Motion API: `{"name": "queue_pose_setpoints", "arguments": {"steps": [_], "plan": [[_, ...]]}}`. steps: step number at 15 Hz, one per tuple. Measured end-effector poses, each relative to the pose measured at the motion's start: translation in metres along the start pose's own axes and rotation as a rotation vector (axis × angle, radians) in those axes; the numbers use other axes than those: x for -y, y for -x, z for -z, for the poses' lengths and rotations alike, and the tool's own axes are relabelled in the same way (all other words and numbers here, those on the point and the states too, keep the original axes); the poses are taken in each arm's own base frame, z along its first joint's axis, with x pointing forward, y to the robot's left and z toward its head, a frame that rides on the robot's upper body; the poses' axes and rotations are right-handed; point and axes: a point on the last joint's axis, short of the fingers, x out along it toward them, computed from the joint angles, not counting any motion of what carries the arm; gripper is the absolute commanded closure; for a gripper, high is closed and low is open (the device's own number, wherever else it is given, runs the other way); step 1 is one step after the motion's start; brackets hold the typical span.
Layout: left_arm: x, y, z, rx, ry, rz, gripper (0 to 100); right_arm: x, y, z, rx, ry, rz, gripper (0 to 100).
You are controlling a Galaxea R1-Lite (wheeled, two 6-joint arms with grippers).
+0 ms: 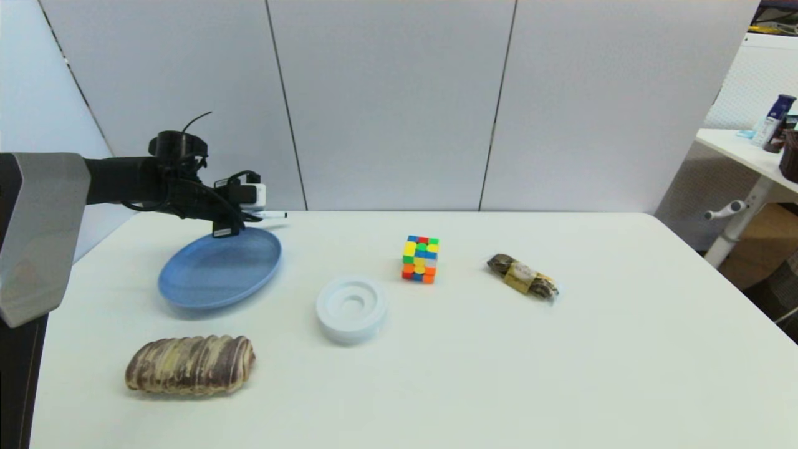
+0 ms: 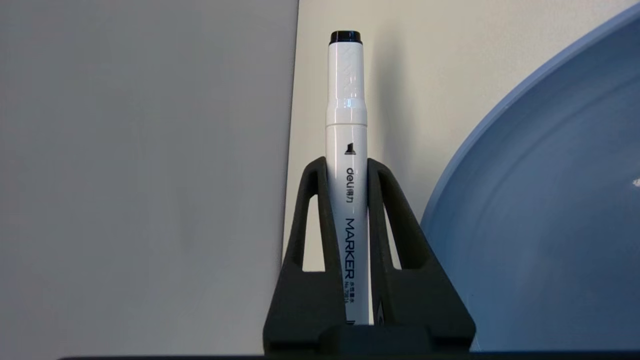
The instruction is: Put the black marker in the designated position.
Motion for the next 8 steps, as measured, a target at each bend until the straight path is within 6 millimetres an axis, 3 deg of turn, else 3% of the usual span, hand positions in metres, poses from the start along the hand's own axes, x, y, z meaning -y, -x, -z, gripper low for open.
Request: {"name": "queue_pose_setpoints", "arguments": {"steps": [8], "plan": [[-0.0057,0.0085,-0.0073,0.005,-0.009,-0.017,0,0.0,0.0,0.0001,-0.001,0.0,0.0,0]]}}
